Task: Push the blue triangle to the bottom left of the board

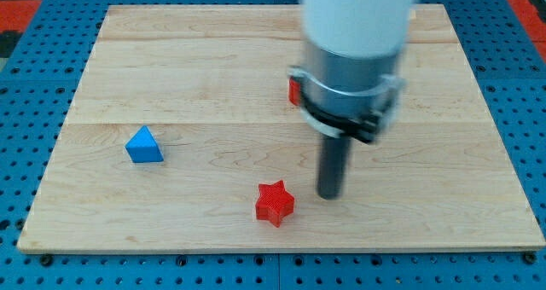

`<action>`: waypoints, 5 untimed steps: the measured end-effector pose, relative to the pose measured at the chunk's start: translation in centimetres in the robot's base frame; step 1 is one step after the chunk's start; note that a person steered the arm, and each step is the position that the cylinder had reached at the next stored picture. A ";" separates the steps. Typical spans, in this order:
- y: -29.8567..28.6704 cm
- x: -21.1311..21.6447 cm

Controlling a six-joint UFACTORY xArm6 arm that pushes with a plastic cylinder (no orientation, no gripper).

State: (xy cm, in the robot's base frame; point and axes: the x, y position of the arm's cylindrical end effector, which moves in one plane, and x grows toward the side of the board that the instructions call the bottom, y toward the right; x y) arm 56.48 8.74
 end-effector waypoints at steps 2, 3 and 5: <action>-4.1 3.5; -7.2 2.2; 2.7 -1.7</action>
State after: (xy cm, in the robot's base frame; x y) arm 54.77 11.45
